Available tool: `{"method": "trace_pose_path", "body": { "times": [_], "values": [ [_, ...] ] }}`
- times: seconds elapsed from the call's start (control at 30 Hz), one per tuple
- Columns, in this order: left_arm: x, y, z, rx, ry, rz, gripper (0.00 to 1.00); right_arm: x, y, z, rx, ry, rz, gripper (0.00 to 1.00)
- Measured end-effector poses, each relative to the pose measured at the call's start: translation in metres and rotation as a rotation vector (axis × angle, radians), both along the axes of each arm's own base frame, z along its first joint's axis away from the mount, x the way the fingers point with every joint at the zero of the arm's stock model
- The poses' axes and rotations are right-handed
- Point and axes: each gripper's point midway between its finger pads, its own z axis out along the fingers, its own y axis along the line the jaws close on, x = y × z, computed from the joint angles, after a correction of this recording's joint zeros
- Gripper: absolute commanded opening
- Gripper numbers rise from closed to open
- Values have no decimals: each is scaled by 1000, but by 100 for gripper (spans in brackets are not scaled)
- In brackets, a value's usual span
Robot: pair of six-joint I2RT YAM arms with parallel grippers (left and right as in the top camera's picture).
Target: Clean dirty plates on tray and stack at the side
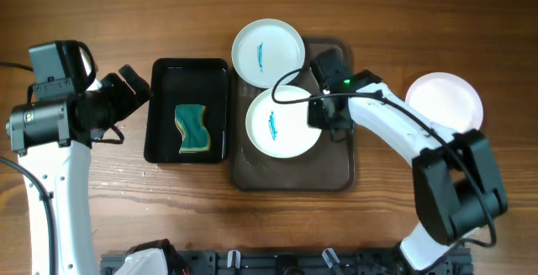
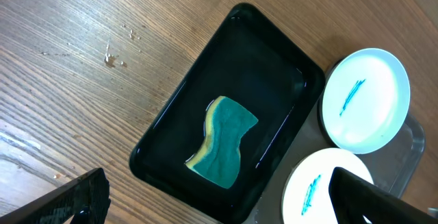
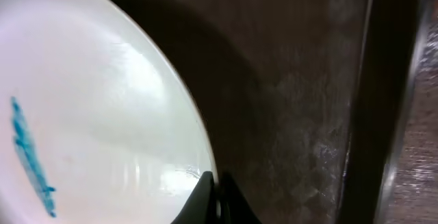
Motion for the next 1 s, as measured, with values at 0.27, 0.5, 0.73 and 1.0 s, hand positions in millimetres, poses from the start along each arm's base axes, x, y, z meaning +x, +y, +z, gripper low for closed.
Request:
{"method": "trace_pose_path", "body": {
  "times": [0.27,0.5,0.73,1.0],
  "values": [
    [0,0,0,0,0,0,100,-5,-2,-14,-12,48,-12,31],
    [-6,-51,-2,-175,20,-196,100,7,-20,22,8,-44,23,37],
    [-18,-88,-98,-199,254,-307,57,14,-21,90,59,-238,83,39],
    [-30,-94,-203,-172,493,-264,27,14,-21,90,60,-237,85,38]
  ]
}}
